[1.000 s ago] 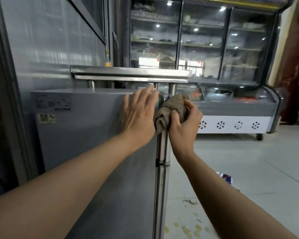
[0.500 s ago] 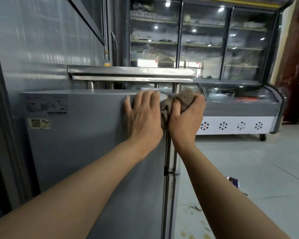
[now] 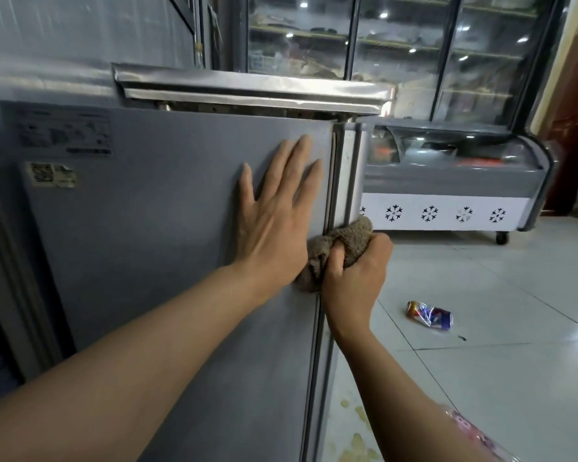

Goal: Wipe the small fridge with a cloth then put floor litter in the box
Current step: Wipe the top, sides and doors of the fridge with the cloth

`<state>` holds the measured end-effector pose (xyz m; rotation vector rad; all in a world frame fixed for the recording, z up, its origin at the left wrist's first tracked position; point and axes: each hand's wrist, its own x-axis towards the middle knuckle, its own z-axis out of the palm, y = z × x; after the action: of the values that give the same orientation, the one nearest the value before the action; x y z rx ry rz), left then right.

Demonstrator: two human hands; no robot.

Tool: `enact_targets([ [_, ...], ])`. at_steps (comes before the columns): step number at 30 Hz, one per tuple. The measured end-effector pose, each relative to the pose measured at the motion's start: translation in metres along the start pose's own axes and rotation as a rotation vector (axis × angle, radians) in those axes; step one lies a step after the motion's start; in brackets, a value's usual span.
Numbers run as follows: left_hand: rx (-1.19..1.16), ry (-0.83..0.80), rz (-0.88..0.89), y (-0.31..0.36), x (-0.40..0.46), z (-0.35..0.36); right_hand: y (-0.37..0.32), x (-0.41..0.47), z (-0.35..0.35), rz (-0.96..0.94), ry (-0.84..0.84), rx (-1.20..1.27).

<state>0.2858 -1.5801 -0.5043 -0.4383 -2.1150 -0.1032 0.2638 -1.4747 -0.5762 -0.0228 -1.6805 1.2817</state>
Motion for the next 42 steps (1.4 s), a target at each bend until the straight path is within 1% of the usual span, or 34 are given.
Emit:
enact_targets([
  [4, 0.088, -0.061, 0.085, 0.001, -0.043, 0.023, 0.025, -0.027, -0.006, 0.026, -0.050, -0.038],
  [7, 0.143, -0.082, 0.155, -0.001, -0.069, 0.039, 0.037, -0.036, -0.006, 0.012, -0.047, -0.020],
  [13, 0.142, -0.158, 0.200, 0.000, -0.108, 0.063, 0.061, -0.051, -0.001, -0.051, -0.032, 0.019],
  [15, 0.137, -0.167, 0.207, 0.001, -0.117, 0.071, 0.080, -0.068, -0.003, -0.021, -0.042, 0.005],
  [18, 0.129, -0.187, 0.229, 0.002, -0.132, 0.081, 0.109, -0.096, -0.009, 0.028, -0.103, -0.011],
  [24, 0.128, -0.258, 0.275, 0.009, -0.173, 0.103, 0.138, -0.116, -0.010, 0.004, -0.092, -0.008],
  [27, 0.148, -0.261, 0.284, 0.010, -0.192, 0.111, 0.159, -0.141, -0.016, 0.028, -0.129, -0.018],
  [33, 0.152, -0.338, 0.345, 0.004, -0.219, 0.125, 0.202, -0.189, -0.031, 0.220, -0.276, -0.057],
  [39, 0.131, -0.386, 0.405, 0.001, -0.256, 0.141, 0.238, -0.234, -0.043, 0.367, -0.385, -0.161],
  [42, 0.144, -0.429, 0.435, 0.001, -0.275, 0.148, 0.254, -0.253, -0.049, 0.475, -0.468, -0.219],
])
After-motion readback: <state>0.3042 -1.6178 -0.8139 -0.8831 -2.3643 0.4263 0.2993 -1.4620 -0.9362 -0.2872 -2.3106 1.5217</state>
